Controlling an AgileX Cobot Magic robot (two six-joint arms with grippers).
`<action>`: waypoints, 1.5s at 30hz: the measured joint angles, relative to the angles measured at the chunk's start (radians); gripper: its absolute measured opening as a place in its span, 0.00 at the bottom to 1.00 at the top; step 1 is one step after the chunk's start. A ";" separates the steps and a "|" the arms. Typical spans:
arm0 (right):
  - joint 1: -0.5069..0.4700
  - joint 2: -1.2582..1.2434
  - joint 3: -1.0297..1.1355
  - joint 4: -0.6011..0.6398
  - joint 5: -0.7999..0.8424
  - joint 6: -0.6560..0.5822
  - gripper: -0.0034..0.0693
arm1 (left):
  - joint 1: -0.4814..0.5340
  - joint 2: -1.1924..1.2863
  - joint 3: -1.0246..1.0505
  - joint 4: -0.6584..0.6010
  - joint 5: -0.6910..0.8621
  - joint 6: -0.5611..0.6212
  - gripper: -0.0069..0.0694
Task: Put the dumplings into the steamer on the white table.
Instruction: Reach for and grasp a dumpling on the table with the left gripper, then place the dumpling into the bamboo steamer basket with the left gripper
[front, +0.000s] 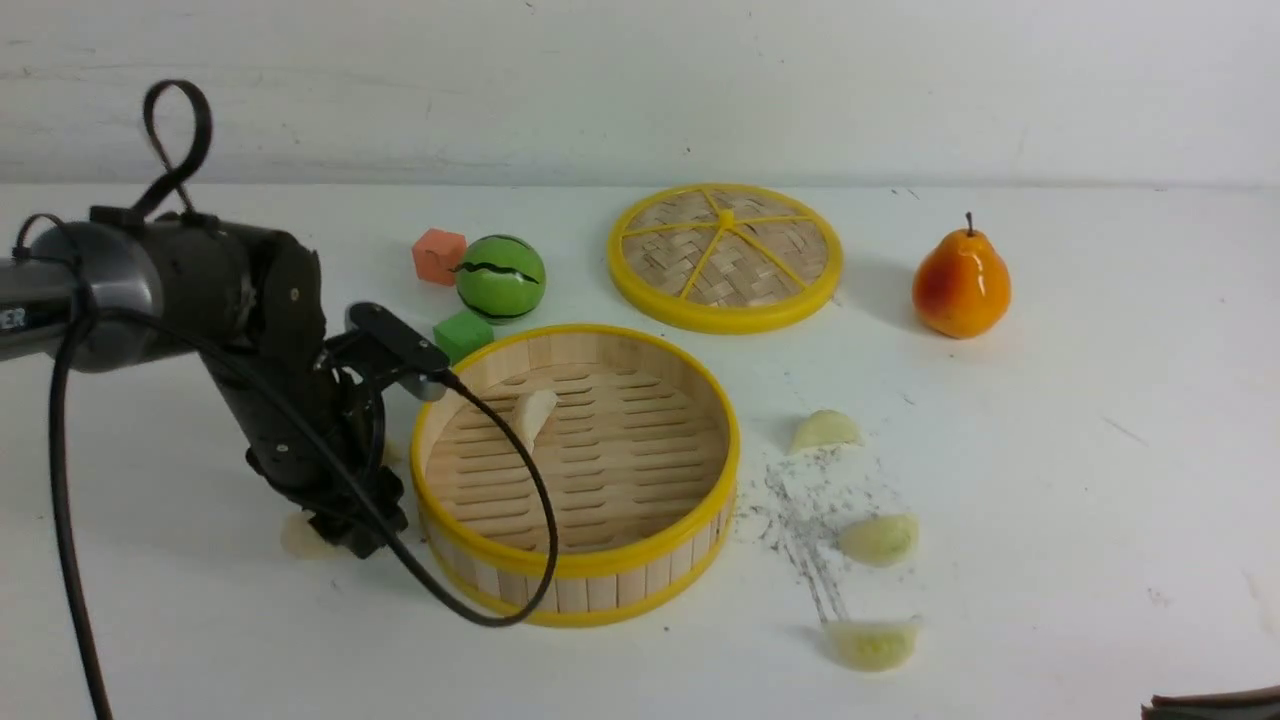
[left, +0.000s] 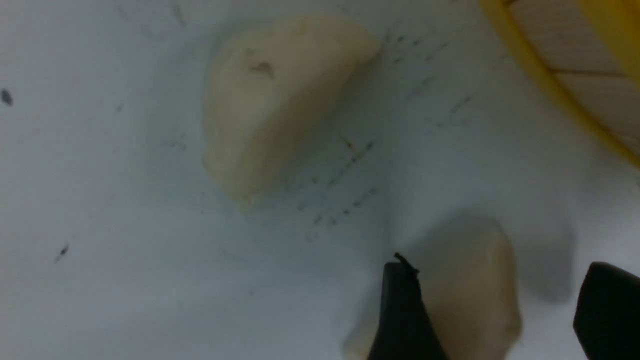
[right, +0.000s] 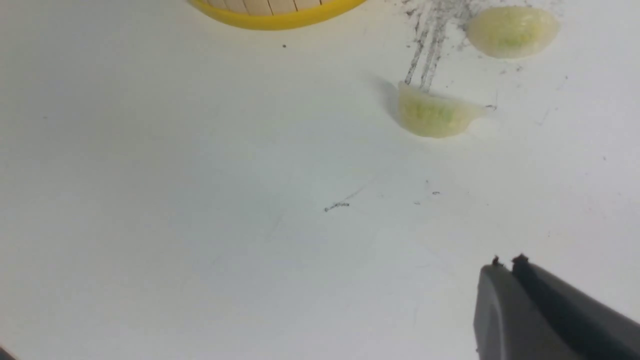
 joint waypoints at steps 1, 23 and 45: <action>0.000 0.000 0.000 0.000 0.000 0.000 0.08 | 0.000 0.007 -0.004 -0.005 0.007 -0.004 0.63; 0.000 0.000 0.000 0.000 -0.012 0.000 0.10 | 0.000 -0.055 -0.095 0.011 0.231 -0.478 0.27; 0.000 0.000 0.000 -0.010 -0.009 0.000 0.10 | -0.226 0.141 -0.567 -0.220 0.101 -0.684 0.27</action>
